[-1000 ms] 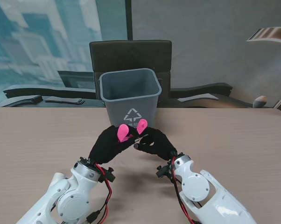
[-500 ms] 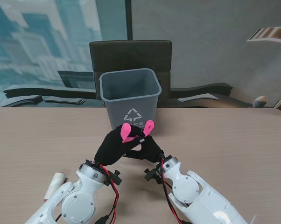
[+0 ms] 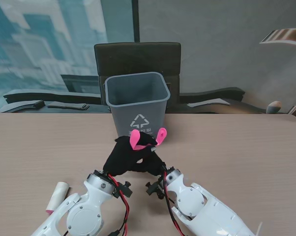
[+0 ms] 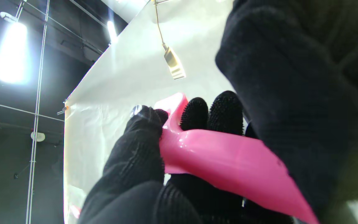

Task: Replace a lint-roller refill

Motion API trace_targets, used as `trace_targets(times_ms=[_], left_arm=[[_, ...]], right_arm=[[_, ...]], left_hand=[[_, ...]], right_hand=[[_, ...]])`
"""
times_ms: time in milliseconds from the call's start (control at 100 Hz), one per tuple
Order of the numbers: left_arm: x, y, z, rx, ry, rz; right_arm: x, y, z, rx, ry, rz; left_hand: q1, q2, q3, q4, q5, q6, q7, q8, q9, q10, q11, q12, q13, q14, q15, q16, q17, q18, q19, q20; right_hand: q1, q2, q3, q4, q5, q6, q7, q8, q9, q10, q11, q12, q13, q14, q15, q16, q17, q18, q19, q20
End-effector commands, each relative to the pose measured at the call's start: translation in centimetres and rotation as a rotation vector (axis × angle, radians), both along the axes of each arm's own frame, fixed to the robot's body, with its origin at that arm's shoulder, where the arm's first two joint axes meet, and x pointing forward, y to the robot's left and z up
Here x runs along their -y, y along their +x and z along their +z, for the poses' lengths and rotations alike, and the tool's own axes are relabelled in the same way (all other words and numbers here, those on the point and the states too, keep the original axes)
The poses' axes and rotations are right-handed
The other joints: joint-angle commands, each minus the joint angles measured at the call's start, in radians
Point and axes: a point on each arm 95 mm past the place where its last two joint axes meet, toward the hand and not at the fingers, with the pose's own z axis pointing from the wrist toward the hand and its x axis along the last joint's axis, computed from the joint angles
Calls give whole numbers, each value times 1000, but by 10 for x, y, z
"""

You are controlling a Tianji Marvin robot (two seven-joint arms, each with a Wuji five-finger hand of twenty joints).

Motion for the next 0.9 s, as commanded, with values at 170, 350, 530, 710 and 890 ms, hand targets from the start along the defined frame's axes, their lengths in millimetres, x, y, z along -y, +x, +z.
trace_targets(times_ms=[170,350,530,710,890], left_arm=[[8,-4,1,-32,-18,-25],[7,-4,1,-35,-15,-20],[6,-3,1,-29,-9,-7],[3,-1,2,-20,0,15],[1,0,3,-15,4,25]], right_arm=[[-14,-9,2,-12,60,12],[-14,-11,3,-29,94,-11],[-11,-12,5,-28,107,-20],[-7,-11,5,-20,97,-27],[-5,-11,5,-13,105,-48]], left_hand=[[99,109,2,-7,-30,-41,25,13,-23,-108,-3,-24,-39,-48,-29,-23,-13,-46,-25,-25],[97,110,1,-8,-32,-42,28,14,-23,-111,-5,-25,-38,-50,-33,-24,-12,-47,-28,-26],[95,112,0,-8,-35,-46,30,14,-25,-116,-9,-26,-39,-54,-37,-25,-13,-48,-29,-27],[95,114,1,-9,-40,-45,31,15,-27,-117,-11,-27,-39,-57,-41,-27,-13,-49,-31,-27],[95,115,0,-9,-42,-45,32,15,-29,-117,-11,-27,-41,-58,-42,-27,-13,-52,-33,-28]], right_hand=[[97,98,76,-15,162,-25,97,-3,221,-39,32,-15,205,-269,47,7,145,-140,96,15],[195,225,17,-119,310,-67,255,-84,438,-31,46,11,391,-254,110,64,265,-127,174,65],[243,281,-66,-149,346,-111,516,-234,572,-20,66,31,500,-232,178,118,334,-95,223,117],[127,241,-56,-138,387,-80,396,-137,556,-3,65,60,486,-214,186,155,325,-67,207,144],[-23,247,-52,-18,422,-49,221,13,505,2,48,51,440,-208,151,138,289,-50,179,140]])
